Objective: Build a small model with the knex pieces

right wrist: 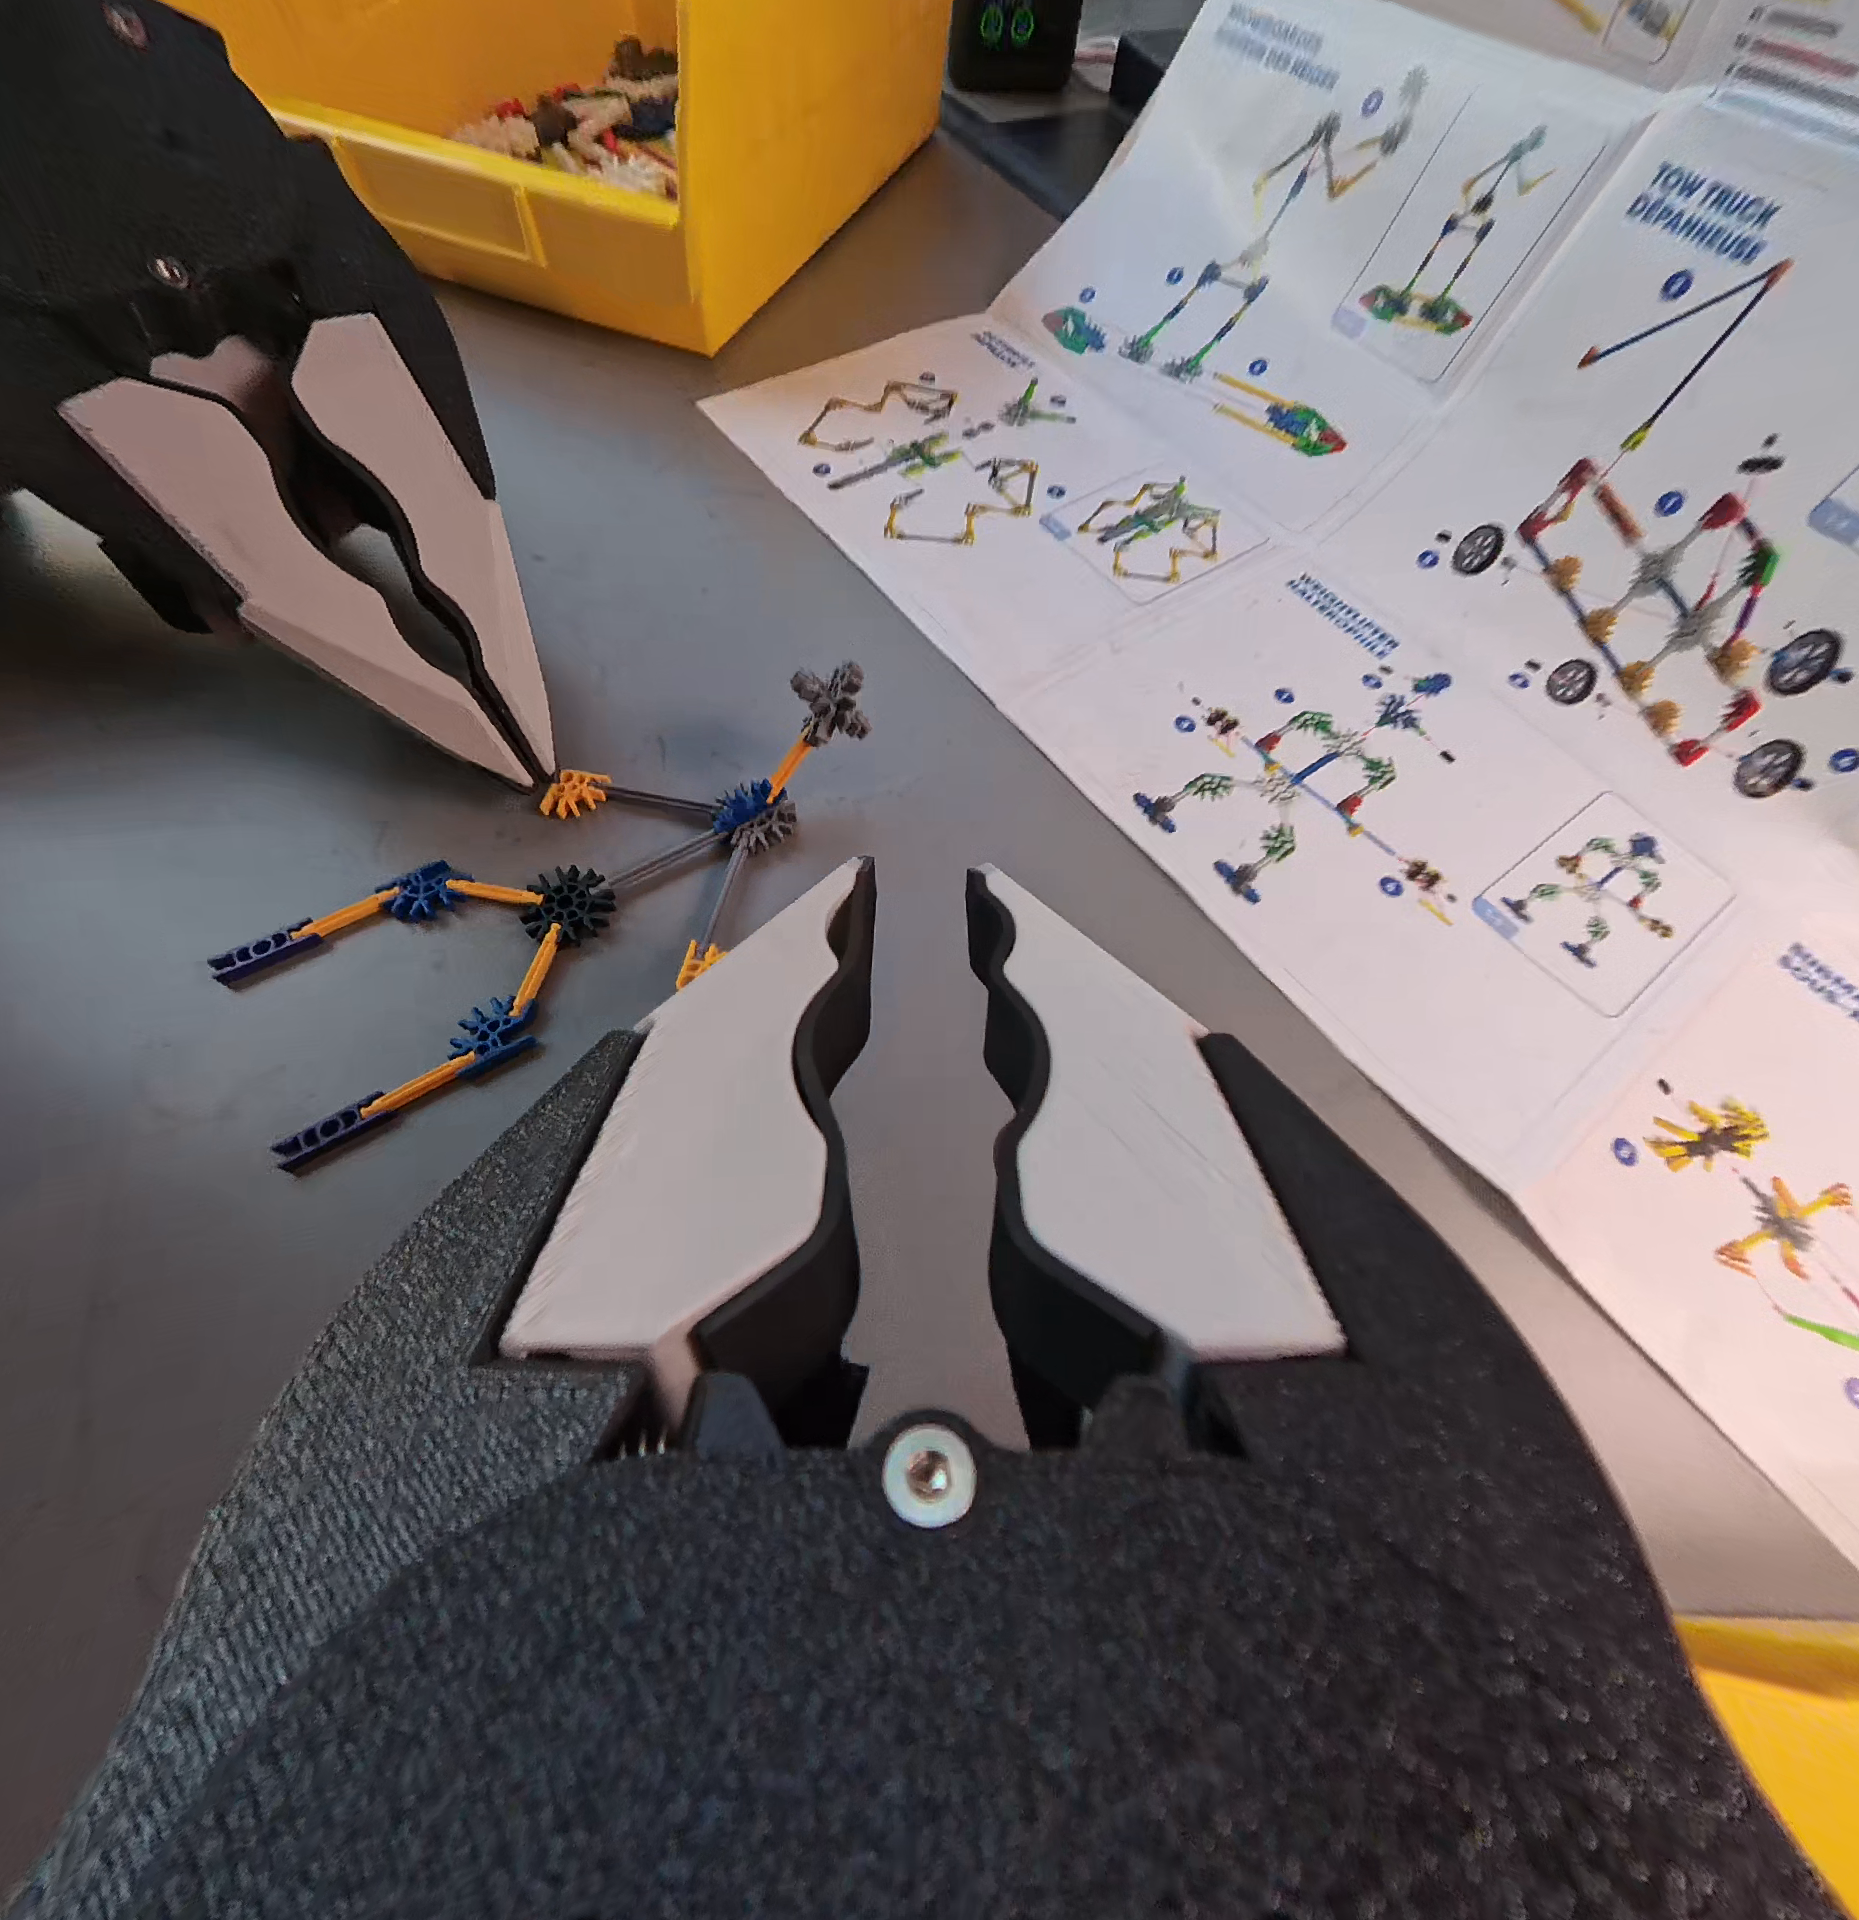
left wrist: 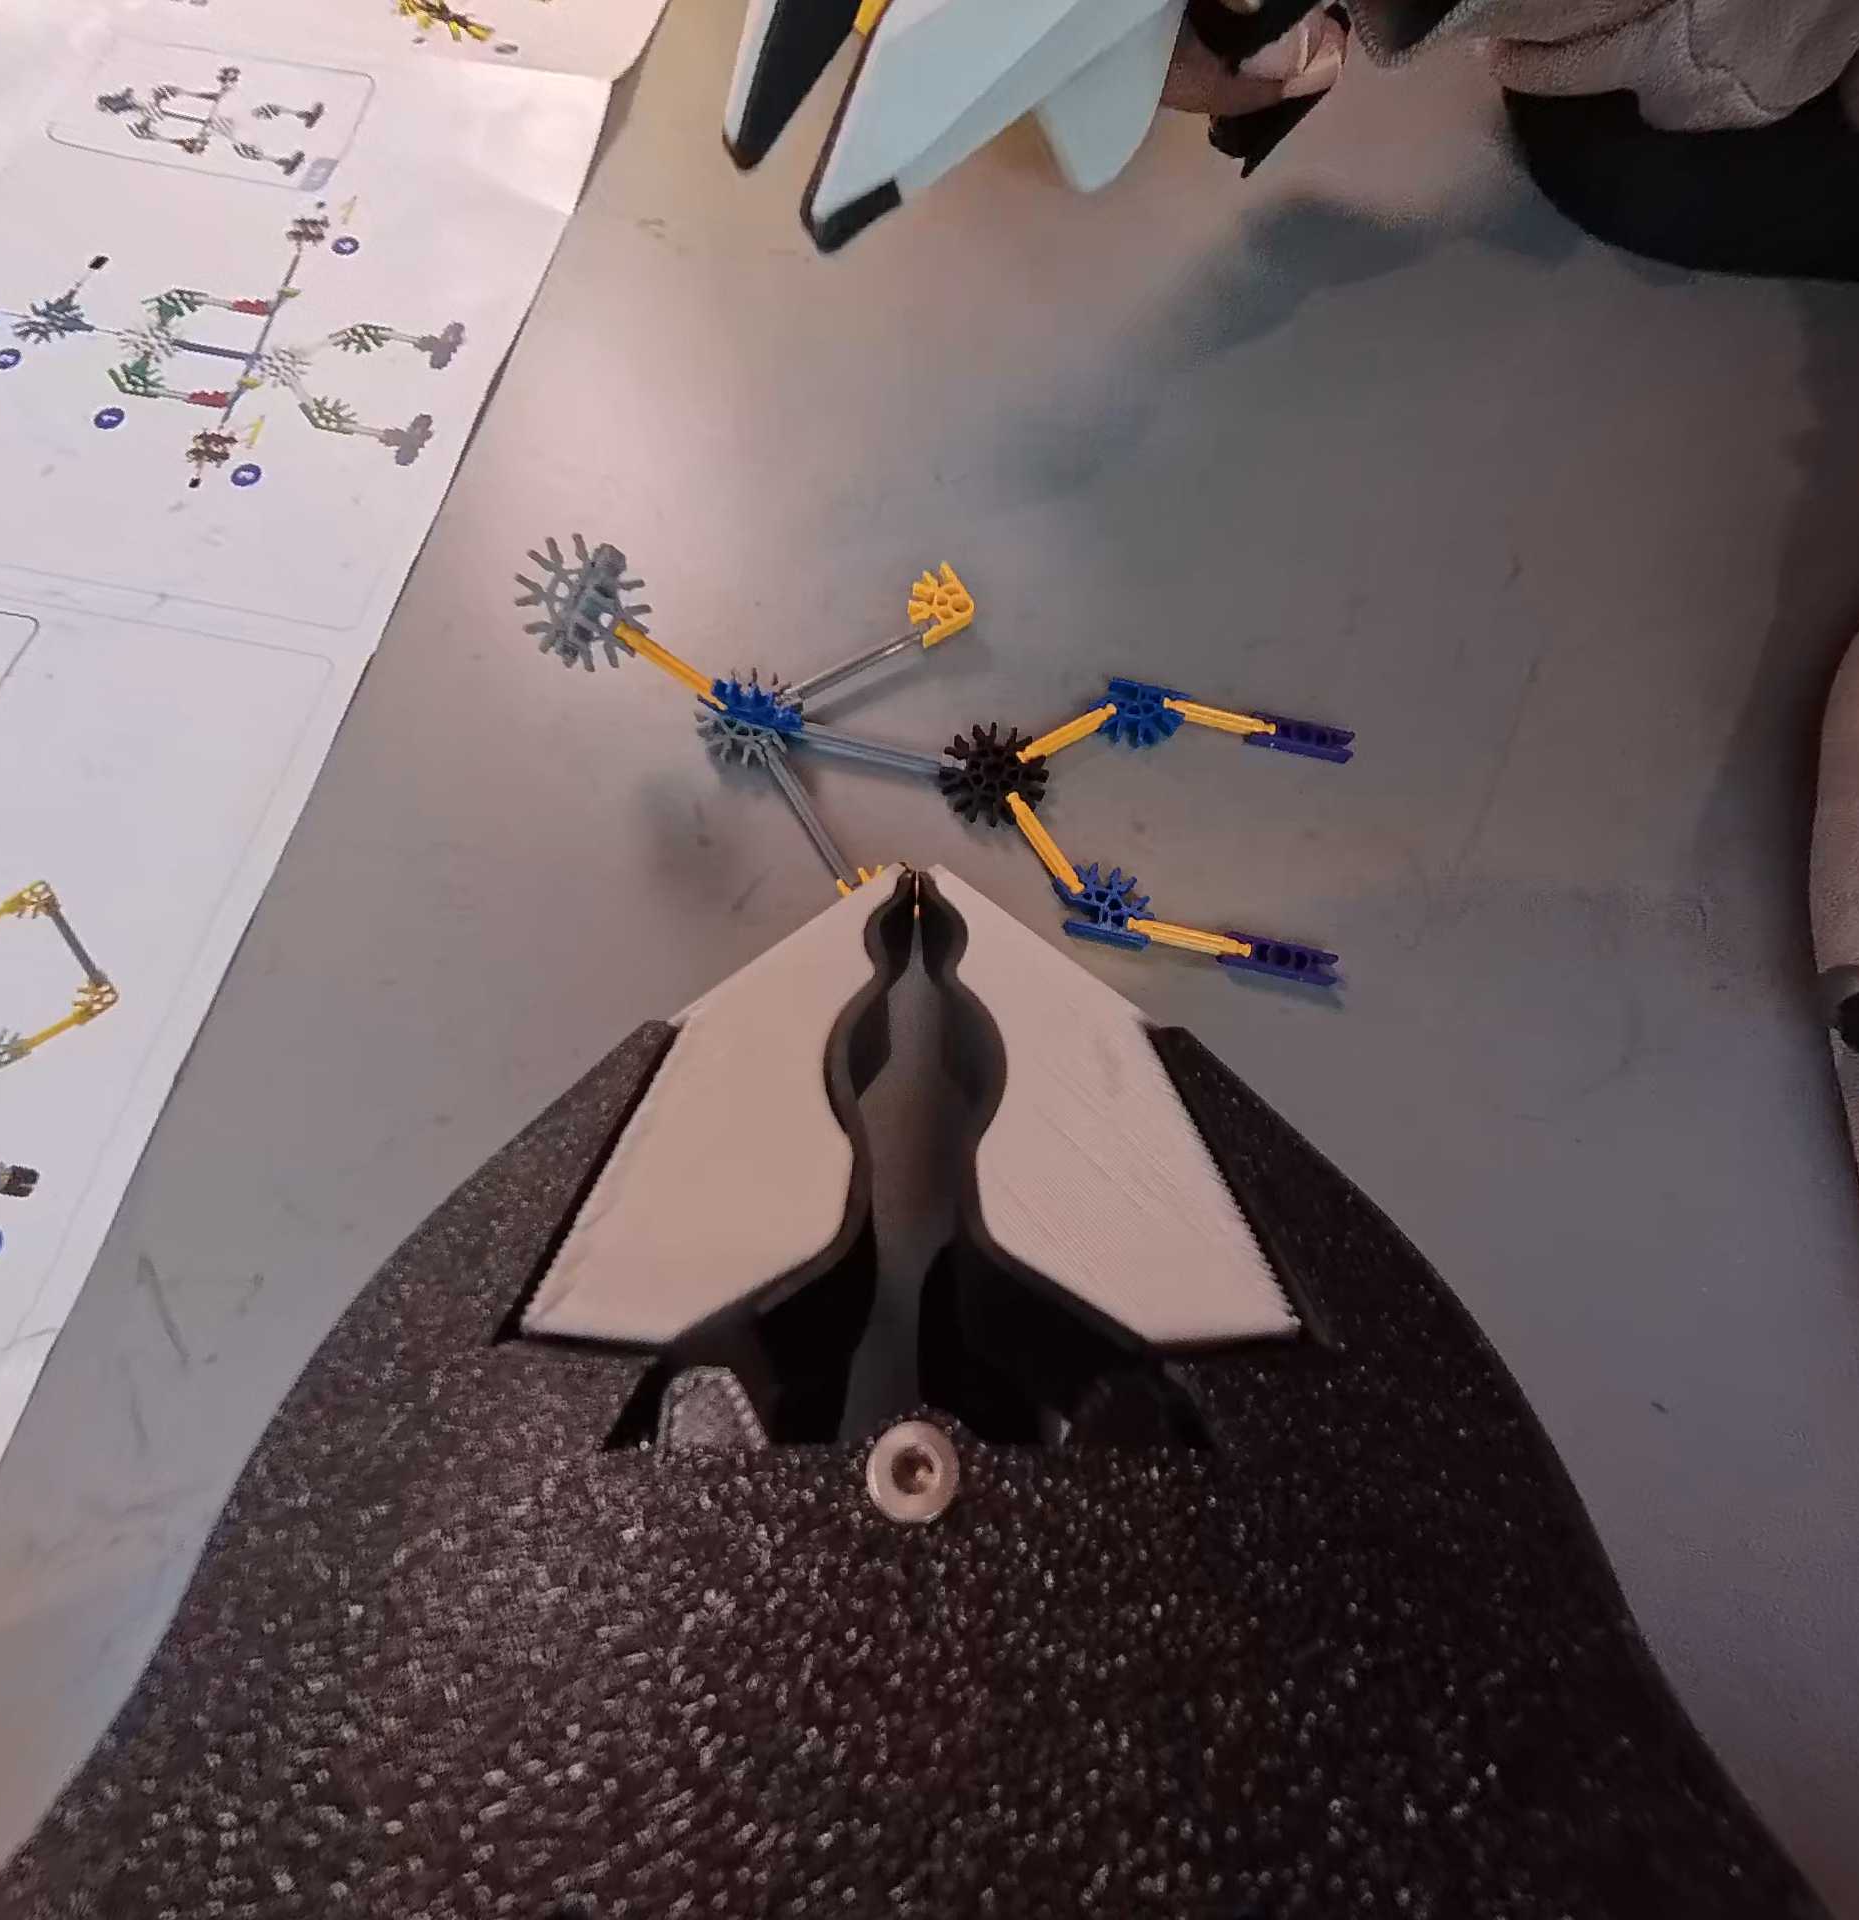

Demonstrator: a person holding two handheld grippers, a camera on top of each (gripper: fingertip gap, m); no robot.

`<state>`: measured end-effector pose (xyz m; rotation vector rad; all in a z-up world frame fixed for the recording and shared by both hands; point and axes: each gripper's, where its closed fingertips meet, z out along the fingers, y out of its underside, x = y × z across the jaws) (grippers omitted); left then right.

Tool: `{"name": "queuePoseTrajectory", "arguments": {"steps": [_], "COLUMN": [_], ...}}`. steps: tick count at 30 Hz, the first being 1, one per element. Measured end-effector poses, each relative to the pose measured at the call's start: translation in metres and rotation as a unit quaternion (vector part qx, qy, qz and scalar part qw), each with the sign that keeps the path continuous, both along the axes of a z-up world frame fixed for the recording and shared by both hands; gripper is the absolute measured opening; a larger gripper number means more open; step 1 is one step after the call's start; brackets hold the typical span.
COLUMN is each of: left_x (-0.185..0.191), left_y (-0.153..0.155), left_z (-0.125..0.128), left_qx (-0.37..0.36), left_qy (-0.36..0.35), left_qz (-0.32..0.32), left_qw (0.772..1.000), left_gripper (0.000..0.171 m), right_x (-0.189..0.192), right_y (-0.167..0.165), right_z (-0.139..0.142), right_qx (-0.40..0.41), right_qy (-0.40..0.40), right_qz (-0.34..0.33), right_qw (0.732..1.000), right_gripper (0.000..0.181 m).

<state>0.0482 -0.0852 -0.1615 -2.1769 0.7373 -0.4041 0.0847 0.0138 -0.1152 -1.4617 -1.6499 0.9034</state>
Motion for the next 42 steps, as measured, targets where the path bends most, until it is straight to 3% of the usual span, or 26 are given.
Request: {"name": "queuePoseTrajectory", "arguments": {"steps": [3, 7, 11, 14, 18, 22, 26, 31, 42], "left_x": [-0.005, -0.011, -0.012, -0.009, -0.008, -0.007, -0.010, -0.013, -0.013], "left_y": [0.006, 0.010, 0.013, 0.013, 0.010, 0.009, 0.007, 0.006, 0.007], "left_z": [0.011, 0.010, 0.005, 0.002, -0.009, -0.010, -0.009, -0.009, -0.009], "left_qx": [0.022, 0.023, 0.016, 0.009, -0.004, -0.005, -0.009, -0.005, -0.008], "left_qy": [-0.016, -0.022, -0.014, -0.013, 0.020, 0.024, 0.013, 0.010, -0.001], "left_qz": [0.018, 0.038, 0.048, 0.048, 0.037, 0.033, 0.033, 0.032, 0.028], "left_qw": [0.999, 0.999, 0.999, 0.999, 0.999, 0.999, 0.999, 0.999, 1.000], "left_gripper": [0.001, 0.008, 0.027, 0.031, 0.025, 0.021, 0.019, 0.017, 0.017], "right_x": [0.009, 0.052, 0.115, 0.150, 0.177, 0.164, 0.152, 0.152, 0.164], "right_y": [0.020, 0.080, 0.152, 0.197, 0.248, 0.248, 0.255, 0.272, 0.249], "right_z": [0.053, 0.121, 0.146, 0.132, 0.075, 0.015, -0.026, -0.040, -0.046], "right_qx": [0.017, 0.058, 0.142, 0.188, 0.172, 0.098, 0.097, 0.092, 0.076], "right_qy": [0.067, 0.125, 0.046, -0.093, -0.268, -0.319, -0.374, -0.400, -0.398], "right_qz": [-0.035, -0.131, -0.230, -0.241, -0.180, -0.051, -0.009, 0.005, 0.042], "right_qw": [0.997, 0.982, 0.962, 0.948, 0.931, 0.941, 0.922, 0.912, 0.913], "right_gripper": [0.014, 0.013, 0.014, 0.016, 0.014, 0.010, 0.008, 0.005, 0.007]}}
